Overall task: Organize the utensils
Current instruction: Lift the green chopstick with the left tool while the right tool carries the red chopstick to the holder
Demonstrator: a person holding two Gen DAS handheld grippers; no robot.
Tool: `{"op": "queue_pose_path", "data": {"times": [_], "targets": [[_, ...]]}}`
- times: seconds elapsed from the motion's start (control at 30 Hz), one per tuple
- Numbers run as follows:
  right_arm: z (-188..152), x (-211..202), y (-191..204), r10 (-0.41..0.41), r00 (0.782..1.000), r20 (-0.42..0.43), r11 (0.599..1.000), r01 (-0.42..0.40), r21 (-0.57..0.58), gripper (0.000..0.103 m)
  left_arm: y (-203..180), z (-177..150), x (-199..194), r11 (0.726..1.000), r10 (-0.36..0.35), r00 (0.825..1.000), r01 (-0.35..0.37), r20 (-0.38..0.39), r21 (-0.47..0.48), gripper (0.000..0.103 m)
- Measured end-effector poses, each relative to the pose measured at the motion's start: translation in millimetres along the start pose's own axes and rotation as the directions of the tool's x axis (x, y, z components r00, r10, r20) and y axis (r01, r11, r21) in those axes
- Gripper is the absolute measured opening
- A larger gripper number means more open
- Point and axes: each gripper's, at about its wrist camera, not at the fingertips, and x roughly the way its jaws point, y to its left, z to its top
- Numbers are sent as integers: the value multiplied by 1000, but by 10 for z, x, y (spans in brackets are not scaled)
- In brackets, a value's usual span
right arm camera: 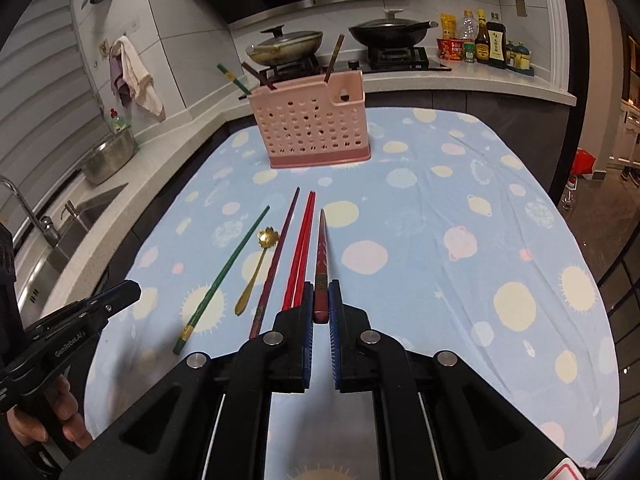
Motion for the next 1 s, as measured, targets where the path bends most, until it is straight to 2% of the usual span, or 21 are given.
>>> {"op": "queue_pose_path", "data": {"times": [0.1,0.2,0.23,0.33,0.4,0.5,0.67,0.7,0.77,0.83,1.0], "targets": [[121,-120,-14,10,999,36,1000,-10,8,7,0,28,-38,1000,-4,1000,4,0,12,6],[141,-139,-28,13,999,43,1000,-13,10,7,17,-132,115,1000,7,999,-5,-50,30,7],[125,-129,-30,13,999,39,1000,-13,11,7,29,-207,192,999,8,997,-6,-72,32,9],[52,-92,-37,18,1000,19,1000,-18,19,7,74,-436,427,999,35,991,-31,-126,29,27],[8,-80,-34,20,1000,10,1000,-20,20,7,108,-526,548,998,60,987,-56,-149,29,31],[-14,-78,-30,21,1000,4,1000,-21,21,7,161,-592,677,998,70,982,-68,-176,16,30],[-13,-54,-52,22,1000,-1,999,-21,29,7,145,-568,715,997,75,984,-73,-164,22,30],[-16,-46,-51,21,1000,-2,999,-21,29,7,140,-560,725,997,71,984,-68,-161,22,28],[-21,-33,-50,22,1000,-4,999,-22,30,7,121,-549,745,997,71,984,-67,-162,31,16],[-30,-22,-47,22,1000,-8,999,-21,31,7,112,-541,761,998,63,984,-59,-165,29,9],[-44,-26,-37,23,1000,-10,999,-23,33,7,69,-499,708,999,45,985,-41,-164,27,8]]}}
